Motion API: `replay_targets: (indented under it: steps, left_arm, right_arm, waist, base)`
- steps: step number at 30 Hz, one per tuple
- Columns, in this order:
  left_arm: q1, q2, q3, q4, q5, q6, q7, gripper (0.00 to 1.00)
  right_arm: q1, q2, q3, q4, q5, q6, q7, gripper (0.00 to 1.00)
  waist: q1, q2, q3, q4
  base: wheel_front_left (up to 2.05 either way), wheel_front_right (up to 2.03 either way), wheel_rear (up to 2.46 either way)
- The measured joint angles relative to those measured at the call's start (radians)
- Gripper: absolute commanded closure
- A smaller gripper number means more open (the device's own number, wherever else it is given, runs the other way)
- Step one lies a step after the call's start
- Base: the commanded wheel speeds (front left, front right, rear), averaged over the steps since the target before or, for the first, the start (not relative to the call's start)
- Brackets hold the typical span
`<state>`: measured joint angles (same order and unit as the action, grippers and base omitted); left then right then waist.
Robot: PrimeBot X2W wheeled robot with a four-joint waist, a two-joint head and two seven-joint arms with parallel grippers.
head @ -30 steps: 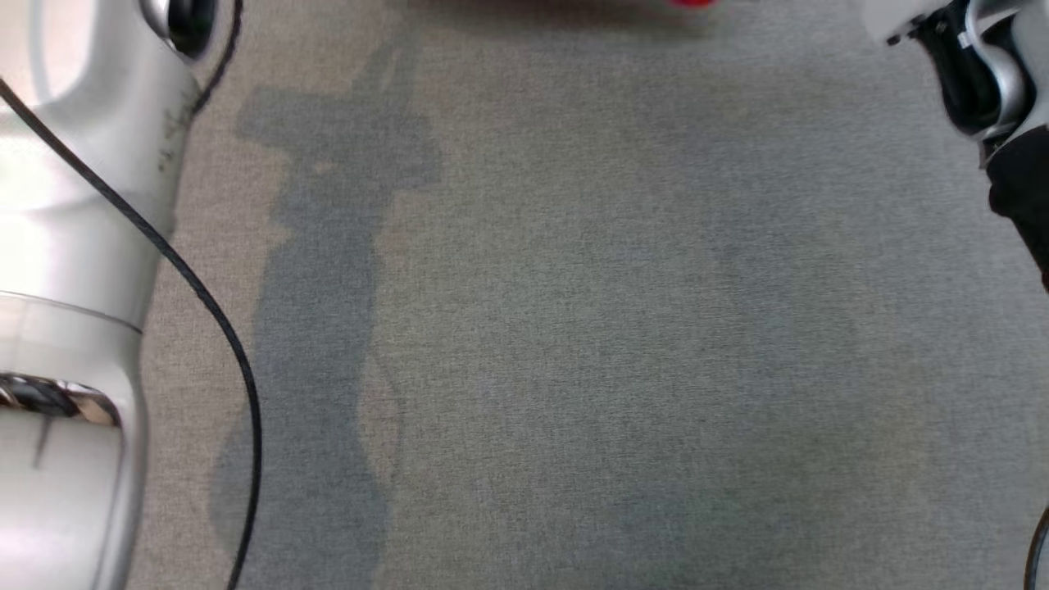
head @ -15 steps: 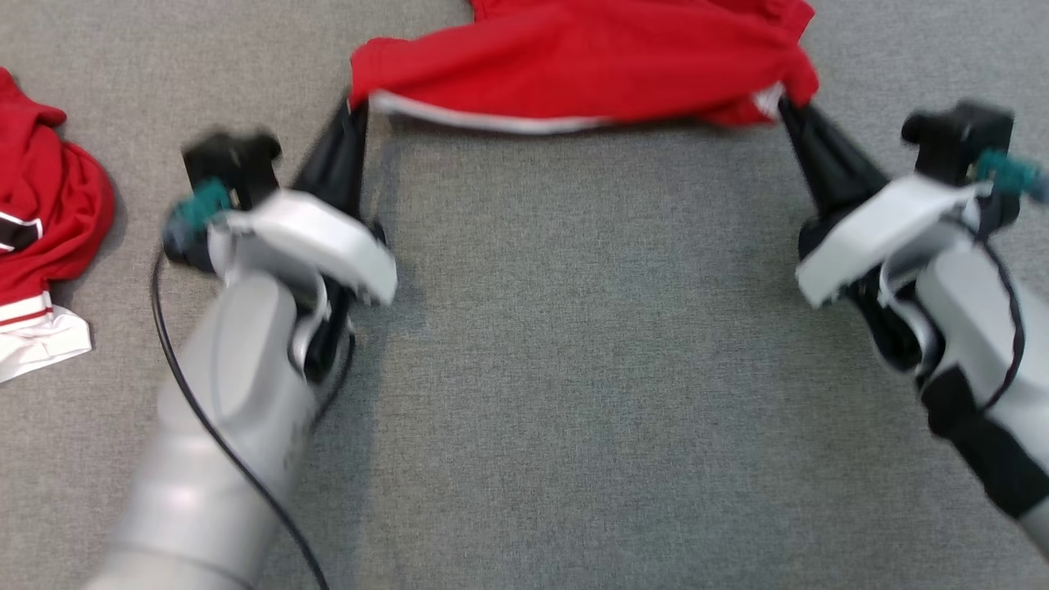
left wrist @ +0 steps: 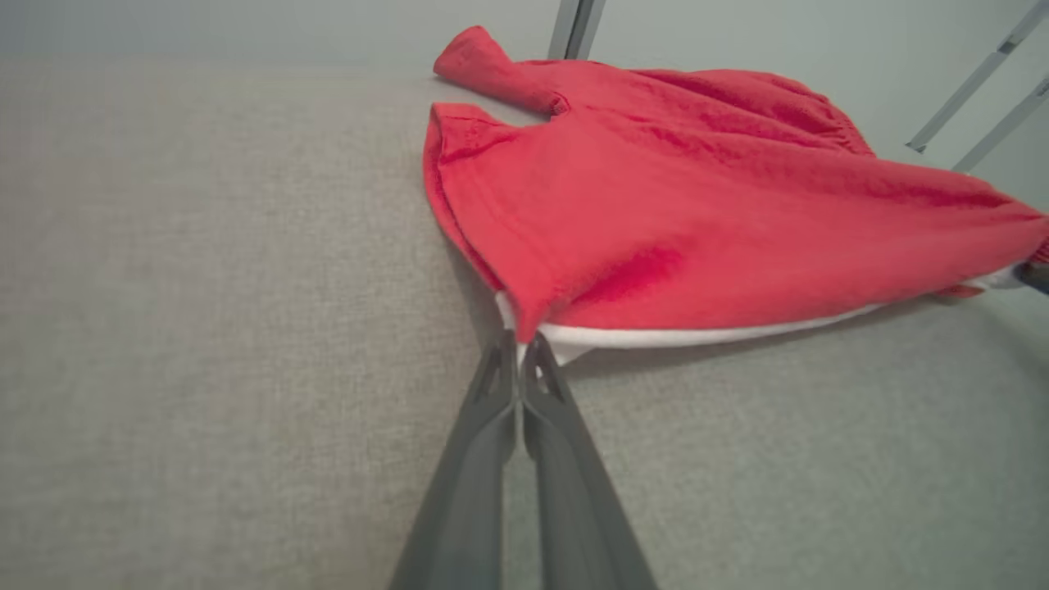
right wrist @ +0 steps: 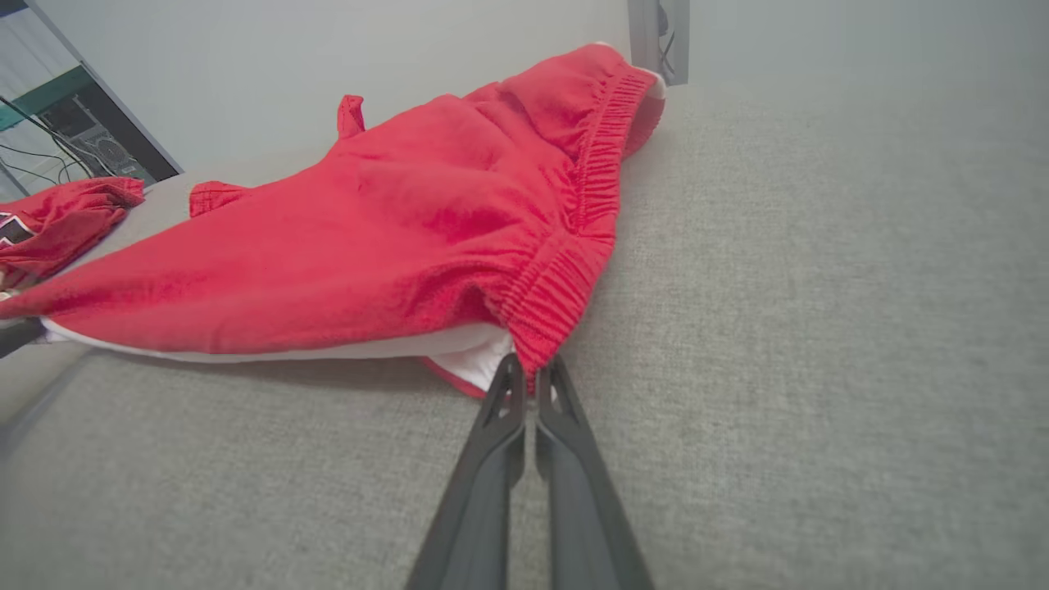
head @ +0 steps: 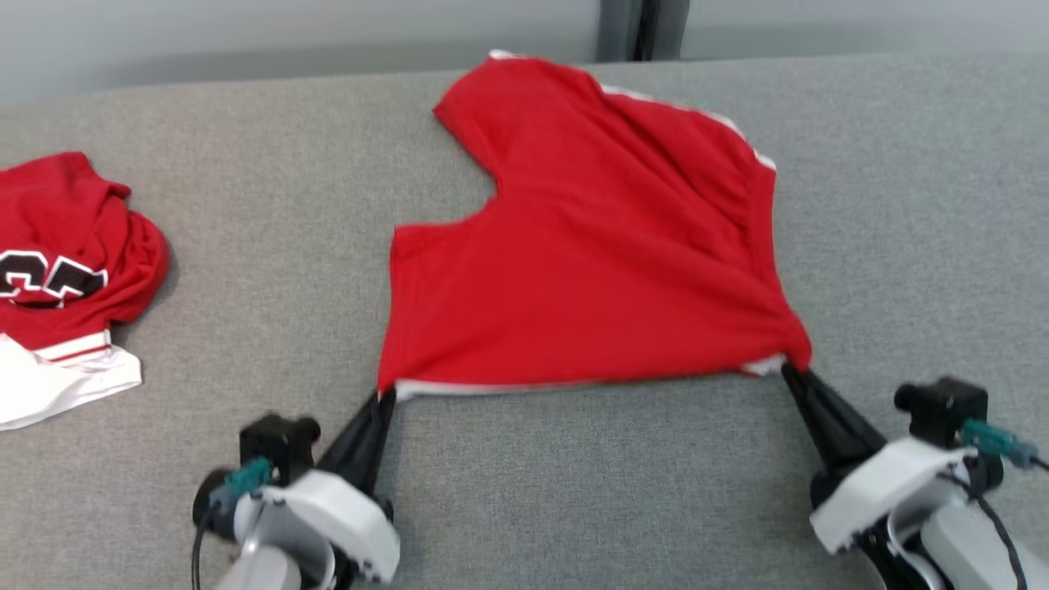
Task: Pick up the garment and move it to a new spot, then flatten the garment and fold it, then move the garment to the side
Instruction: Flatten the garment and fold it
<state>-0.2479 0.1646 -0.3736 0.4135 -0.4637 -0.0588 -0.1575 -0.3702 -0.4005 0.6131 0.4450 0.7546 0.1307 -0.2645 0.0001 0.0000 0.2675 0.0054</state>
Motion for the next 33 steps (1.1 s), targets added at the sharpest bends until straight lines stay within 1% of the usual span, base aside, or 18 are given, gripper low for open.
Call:
replay_targets:
  steps: [3, 9, 15, 18, 20, 22, 26, 29, 31, 33]
  left_arm:
    - [0.117, 0.028, -0.011, -0.106, -0.01, 0.033, 0.086, 1.0]
    - [0.32, 0.083, -0.02, -0.356, -0.035, 0.118, 0.251, 1.0]
    - [0.471, 0.143, -0.033, -0.558, -0.06, 0.182, 0.41, 1.0]
    - [0.526, 0.177, -0.036, -0.636, -0.076, 0.202, 0.482, 1.0]
    - [0.551, 0.2, -0.033, -0.681, -0.082, 0.212, 0.516, 1.0]
    - [0.557, 0.215, -0.021, -0.714, -0.081, 0.225, 0.528, 1.0]
    - [0.557, 0.234, 0.002, -0.748, -0.079, 0.236, 0.53, 1.0]
    - [0.523, 0.237, 0.016, -0.754, -0.078, 0.232, 0.525, 1.0]
    - [0.478, 0.242, 0.031, -0.755, -0.069, 0.222, 0.506, 1.0]
    - [0.415, 0.249, 0.038, -0.75, -0.063, 0.203, 0.497, 1.0]
  right_arm:
    - [0.085, -0.012, -0.012, -0.035, 0.001, 0.0, 0.0, 1.0]
    - [0.237, -0.041, -0.032, -0.08, -0.005, 0.0, 0.0, 1.0]
    - [0.395, -0.055, -0.079, -0.171, -0.01, 0.0, 0.055, 1.0]
    - [0.472, -0.06, -0.119, -0.232, -0.022, 0.0, 0.101, 1.0]
    - [0.518, -0.06, -0.143, -0.28, -0.029, 0.0, 0.138, 1.0]
    - [0.552, -0.055, -0.175, -0.321, -0.037, 0.0, 0.177, 1.0]
    - [0.584, -0.038, -0.222, -0.398, -0.069, 0.0, 0.244, 1.0]
    - [0.583, -0.016, -0.253, -0.432, -0.088, 0.0, 0.282, 1.0]
    - [0.577, 0.004, -0.276, -0.447, -0.099, 0.0, 0.295, 1.0]
    - [0.55, 0.033, -0.297, -0.467, -0.099, 0.0, 0.301, 1.0]
  waist:
    - [0.0, 0.0, -0.04, 0.0]
    - [-0.0001, 0.0, -0.109, 0.005]
    - [0.0, 0.0, -0.159, 0.023]
    - [0.0, 0.0, -0.171, 0.029]
    - [0.0, 0.0, -0.173, 0.027]
    - [-0.0001, 0.0, -0.172, 0.022]
    - [0.0, 0.0, -0.166, 0.006]
    - [0.0, 0.0, -0.151, -0.004]
    - [-0.0001, 0.0, -0.136, -0.01]
    - [0.0, 0.0, -0.117, -0.018]
  base:
    - [0.0, 0.0, 0.0]
    - [0.0, 0.0, 0.0]
    - [0.0, 0.0, 0.0]
    - [0.0, 0.0, 0.0]
    - [0.0, 0.0, 0.0]
    - [0.0, 0.0, 0.0]
    - [0.0, 0.0, 0.0]
    - [0.0, 0.0, 0.0]
    - [0.0, 0.0, 0.0]
    - [0.0, 0.0, 0.0]
